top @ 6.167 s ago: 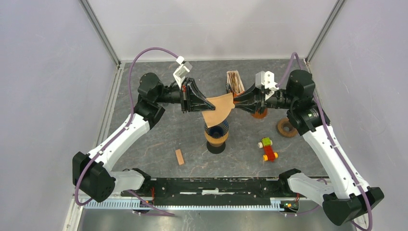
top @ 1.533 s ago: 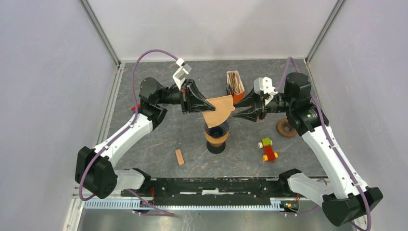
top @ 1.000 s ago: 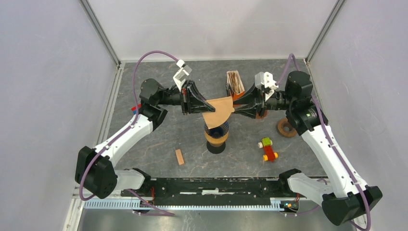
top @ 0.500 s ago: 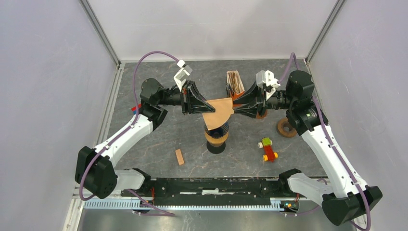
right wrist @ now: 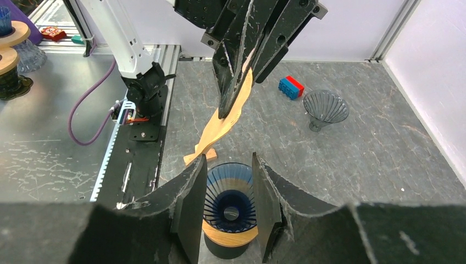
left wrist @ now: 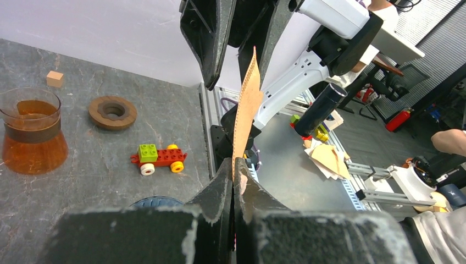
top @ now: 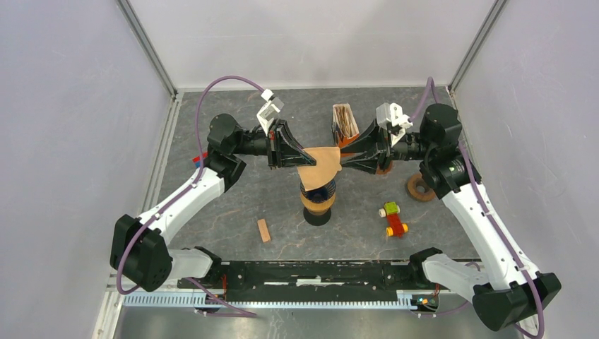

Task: Place the coffee filter in the dripper
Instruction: Pick up the coffee filter from the coffee filter holder.

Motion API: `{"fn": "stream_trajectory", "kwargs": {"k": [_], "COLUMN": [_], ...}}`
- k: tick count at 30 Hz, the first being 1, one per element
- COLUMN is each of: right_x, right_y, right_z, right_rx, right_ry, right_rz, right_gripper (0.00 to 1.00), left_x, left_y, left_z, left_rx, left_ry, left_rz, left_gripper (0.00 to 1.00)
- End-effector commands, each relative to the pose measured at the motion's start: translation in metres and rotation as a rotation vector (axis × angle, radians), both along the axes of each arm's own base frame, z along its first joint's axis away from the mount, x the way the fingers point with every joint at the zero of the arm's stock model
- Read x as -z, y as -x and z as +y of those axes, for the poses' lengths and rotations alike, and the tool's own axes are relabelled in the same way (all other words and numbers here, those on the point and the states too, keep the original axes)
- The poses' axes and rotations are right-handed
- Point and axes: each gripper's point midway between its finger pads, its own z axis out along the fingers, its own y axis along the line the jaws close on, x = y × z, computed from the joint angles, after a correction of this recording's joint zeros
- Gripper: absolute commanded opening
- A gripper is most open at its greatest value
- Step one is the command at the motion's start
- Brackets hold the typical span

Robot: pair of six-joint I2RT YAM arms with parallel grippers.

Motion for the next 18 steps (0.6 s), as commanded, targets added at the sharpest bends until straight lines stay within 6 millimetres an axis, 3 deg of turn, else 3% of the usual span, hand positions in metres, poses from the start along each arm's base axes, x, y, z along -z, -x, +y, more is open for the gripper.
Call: {"fn": "stream_trajectory", "kwargs": {"k": [1,18], "right_x": [0.0005,0.0071], "right_y": [0.0032,0.0094], "right_z": [-0.0004,0.0007], "right_rx": [-0.014,-0.045], "right_ry": [-0.008,-0.023], "right_rz": [-0.005,0.03], "right_gripper": [0.42,0.43], "left_x": [-0.0102,-0.0061], "left_y": [0.0036,-0.0018], "left_z": [0.0031,0.0018], "left_rx": [0.001,-0.017], "left_ry": [0.022,0.01], "left_rz": [-0.082,-0.093], "left_gripper": [0.02,0.02]}}
